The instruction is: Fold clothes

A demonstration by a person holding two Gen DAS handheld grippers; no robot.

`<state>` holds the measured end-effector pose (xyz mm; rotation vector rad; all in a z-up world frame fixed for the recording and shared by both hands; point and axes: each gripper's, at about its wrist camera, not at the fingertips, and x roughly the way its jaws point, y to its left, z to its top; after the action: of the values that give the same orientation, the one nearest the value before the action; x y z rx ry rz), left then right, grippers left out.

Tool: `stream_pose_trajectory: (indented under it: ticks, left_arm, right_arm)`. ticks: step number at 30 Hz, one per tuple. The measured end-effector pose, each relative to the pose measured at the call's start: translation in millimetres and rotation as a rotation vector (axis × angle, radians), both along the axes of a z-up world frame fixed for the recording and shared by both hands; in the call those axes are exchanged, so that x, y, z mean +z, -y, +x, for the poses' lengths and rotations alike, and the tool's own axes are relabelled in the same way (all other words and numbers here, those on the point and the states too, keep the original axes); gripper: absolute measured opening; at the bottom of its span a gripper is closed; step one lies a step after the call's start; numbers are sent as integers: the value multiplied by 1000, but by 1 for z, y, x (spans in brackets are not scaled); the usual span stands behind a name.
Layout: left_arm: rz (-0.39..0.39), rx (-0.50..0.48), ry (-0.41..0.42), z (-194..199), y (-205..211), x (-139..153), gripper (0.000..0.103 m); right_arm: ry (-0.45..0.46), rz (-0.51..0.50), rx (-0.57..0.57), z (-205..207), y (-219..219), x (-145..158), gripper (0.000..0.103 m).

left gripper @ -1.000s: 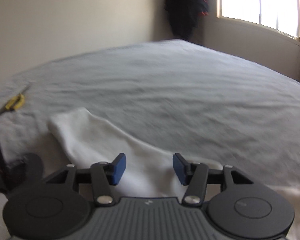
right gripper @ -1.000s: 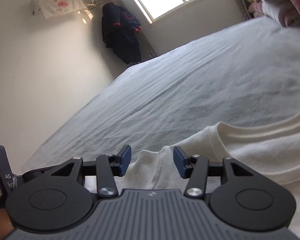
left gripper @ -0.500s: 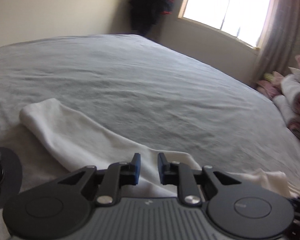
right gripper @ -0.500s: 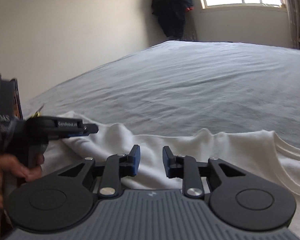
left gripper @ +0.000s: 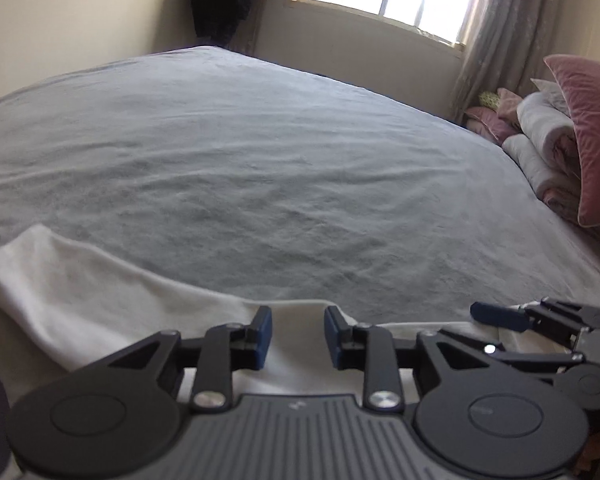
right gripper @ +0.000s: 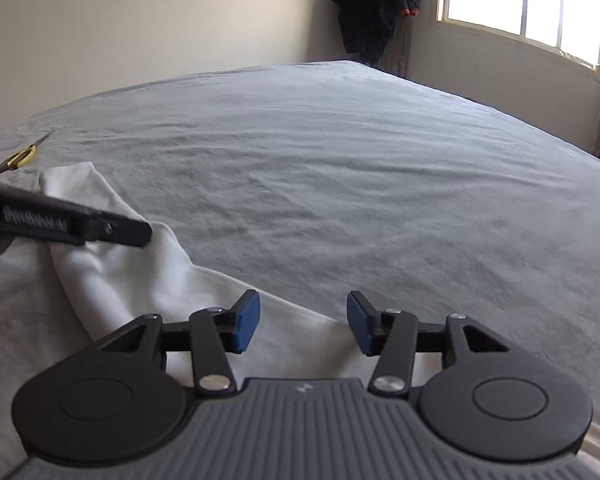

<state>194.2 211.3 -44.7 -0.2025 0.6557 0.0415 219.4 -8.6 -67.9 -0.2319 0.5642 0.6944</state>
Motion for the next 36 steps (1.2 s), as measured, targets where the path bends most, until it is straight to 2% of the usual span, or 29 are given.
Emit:
stream_pose_trajectory:
  ticks: [2,4,5,8,10,12,14,16,17,19,20,21,23,27,32,34,36]
  left_arm:
    - [72,-62,-15,6,4,5,58]
    - [172,-145,-65,17,11,6,69]
    - [208,-177,-78,23,14,4,69]
    - [247,-253,-90,36,19,-2,69]
    - [250,-269,-92,41,20,-6,67]
    - [251,-245,-91,40,20,-11,57]
    - [215,-231,-53,30,17,-16,42]
    - [180,-224,-30,26,14,-21,36]
    - [174,-216,-27,27,13,-22,23]
    - [156,-191,-17,29,11,-22,6]
    - [138,-182,-7,29,9,-22,5]
    - [120,-172,4,30,7,-22,4]
    - [110,-151,36,30,5,-22,4]
    - [128,-120,125,25,9,-17,4]
    - [186,-126,65,35,16,-30,6]
    - [201,-108,60,36,17,-28,13]
    - [220,-61,46,34,18,-20,25]
  right_arm:
    - [-16,32,12,1,6,-4,49]
    - [1,33,23,2,9,0,49]
    - [11,36,25,3,10,1,49]
    - [18,17,3,6,12,1,49]
    - [24,-3,-10,6,12,-1,49]
    - [27,-17,-14,4,11,-3,49]
    - [25,-22,-13,3,11,-3,49]
    - [15,-15,-15,4,12,-5,48]
    - [12,-13,-19,4,13,-4,44]
    - [13,-15,-26,3,13,-4,32]
    - [12,-15,-19,2,12,-4,17]
    - [7,-11,-11,2,11,-4,12]
    - [18,-17,-28,0,8,-3,9]
    - [36,9,-104,-1,6,2,8]
    - [27,-5,-114,2,4,-4,11]
    - [20,3,-116,3,5,-4,14]
    - [18,10,-120,3,6,-2,20]
